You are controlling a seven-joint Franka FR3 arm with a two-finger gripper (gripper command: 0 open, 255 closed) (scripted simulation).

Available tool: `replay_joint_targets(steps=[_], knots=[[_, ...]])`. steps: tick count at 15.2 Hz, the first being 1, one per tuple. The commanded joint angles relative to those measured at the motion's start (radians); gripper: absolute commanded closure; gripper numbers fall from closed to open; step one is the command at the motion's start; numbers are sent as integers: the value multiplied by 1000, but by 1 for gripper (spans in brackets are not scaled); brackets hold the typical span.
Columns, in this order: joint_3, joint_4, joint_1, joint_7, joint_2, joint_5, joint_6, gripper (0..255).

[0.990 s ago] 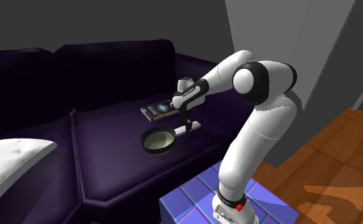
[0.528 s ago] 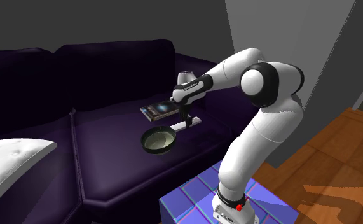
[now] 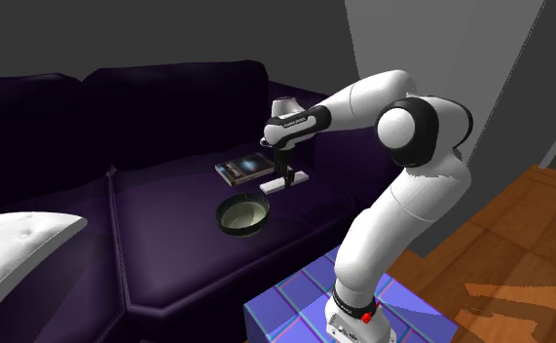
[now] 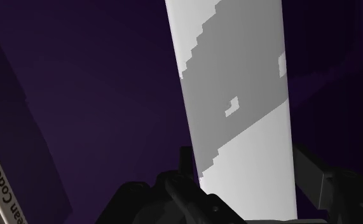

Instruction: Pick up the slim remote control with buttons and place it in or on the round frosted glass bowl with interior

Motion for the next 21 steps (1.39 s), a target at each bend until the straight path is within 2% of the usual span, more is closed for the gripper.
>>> replay_joint_targets(steps=[1,12,21], knots=[[7,19,-1,4,-17,-2,-35,255],[32,133,1,8,-55,2,-186,255],[200,82,85,232,-86,65,-184,255]])
